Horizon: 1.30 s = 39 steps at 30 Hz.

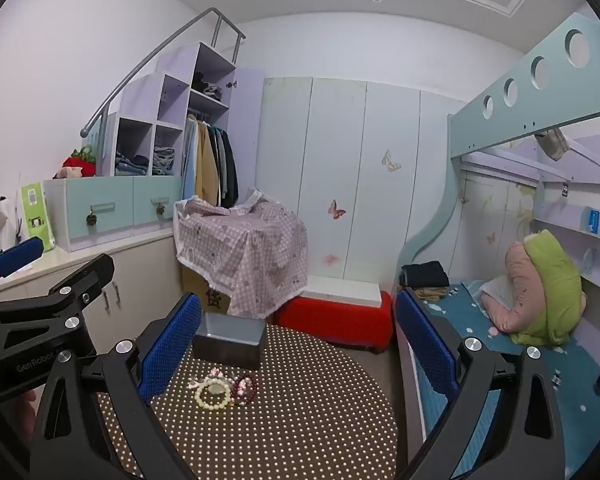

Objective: Organize jewelry

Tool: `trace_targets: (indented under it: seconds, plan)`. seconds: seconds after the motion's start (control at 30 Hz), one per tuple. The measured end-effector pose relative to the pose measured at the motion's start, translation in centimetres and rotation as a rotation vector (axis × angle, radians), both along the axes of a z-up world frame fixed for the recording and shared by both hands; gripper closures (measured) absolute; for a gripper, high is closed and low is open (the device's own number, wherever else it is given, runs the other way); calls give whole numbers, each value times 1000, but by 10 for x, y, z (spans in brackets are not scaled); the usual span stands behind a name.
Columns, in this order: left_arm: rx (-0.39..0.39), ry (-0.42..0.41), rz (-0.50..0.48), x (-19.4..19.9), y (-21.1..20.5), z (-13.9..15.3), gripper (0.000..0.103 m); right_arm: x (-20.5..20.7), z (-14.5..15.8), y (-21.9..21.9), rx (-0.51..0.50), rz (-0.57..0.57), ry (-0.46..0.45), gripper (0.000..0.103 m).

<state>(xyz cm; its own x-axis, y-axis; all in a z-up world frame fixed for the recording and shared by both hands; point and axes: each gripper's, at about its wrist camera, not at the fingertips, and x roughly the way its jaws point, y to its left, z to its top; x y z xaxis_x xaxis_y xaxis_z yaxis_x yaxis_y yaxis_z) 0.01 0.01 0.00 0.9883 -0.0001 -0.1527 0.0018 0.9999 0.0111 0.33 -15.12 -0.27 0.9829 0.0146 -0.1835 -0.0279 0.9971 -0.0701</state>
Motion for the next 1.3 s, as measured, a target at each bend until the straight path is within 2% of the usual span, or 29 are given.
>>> trace_targets:
  seconds: [0.87,1.3]
  plan:
    - [0,3,-3,-3,0,2,7,0,1,0,0,-1,-4,9]
    - [1,6,0,8,2,-3,7,-1,1,-1,0,-2,-3,9]
